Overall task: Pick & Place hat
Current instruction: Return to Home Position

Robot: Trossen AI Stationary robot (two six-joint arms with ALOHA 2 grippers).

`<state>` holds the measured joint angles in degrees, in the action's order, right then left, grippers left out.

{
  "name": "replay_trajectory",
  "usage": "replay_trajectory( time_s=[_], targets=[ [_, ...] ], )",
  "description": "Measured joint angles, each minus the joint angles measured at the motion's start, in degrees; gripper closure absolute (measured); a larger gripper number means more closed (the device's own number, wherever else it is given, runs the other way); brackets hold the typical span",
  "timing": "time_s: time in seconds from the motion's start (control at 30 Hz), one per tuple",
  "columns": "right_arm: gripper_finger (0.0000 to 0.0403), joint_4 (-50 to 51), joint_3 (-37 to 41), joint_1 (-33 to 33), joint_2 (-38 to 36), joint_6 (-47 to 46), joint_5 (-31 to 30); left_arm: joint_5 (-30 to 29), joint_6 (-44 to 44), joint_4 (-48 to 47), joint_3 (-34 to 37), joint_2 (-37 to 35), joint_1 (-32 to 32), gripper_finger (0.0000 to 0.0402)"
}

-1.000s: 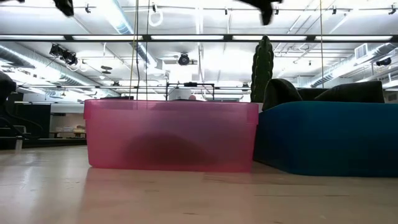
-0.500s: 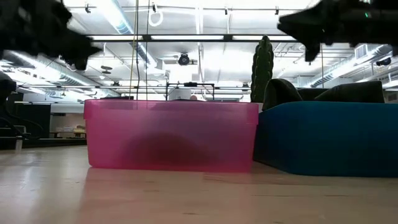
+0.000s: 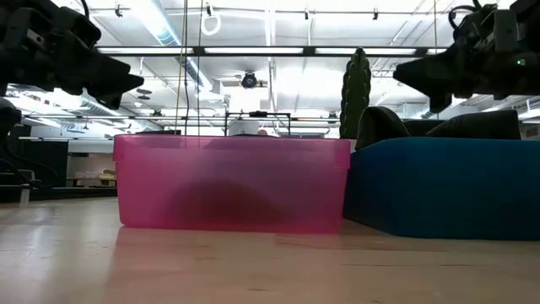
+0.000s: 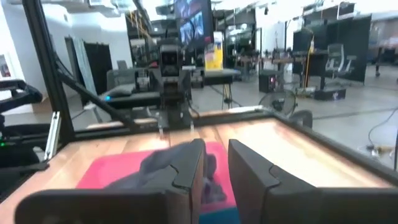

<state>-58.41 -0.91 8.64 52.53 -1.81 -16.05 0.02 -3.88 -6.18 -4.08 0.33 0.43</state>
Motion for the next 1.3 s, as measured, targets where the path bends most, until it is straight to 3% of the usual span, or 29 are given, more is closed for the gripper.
replay_trajectory(
  time_s=[1.0, 1.3],
  targets=[
    [0.0323, 3.24, -0.02, -0.02, 0.03, -0.62, 0.2, 0.03, 0.05, 0.03, -0.02, 0.01, 0.0, 0.0225],
    [0.0323, 3.21, -0.04, -0.04, 0.03, -0.57, 0.22, 0.1, 0.06, -0.14, -0.11, 3.35, -4.16, 0.0225]
  ],
)
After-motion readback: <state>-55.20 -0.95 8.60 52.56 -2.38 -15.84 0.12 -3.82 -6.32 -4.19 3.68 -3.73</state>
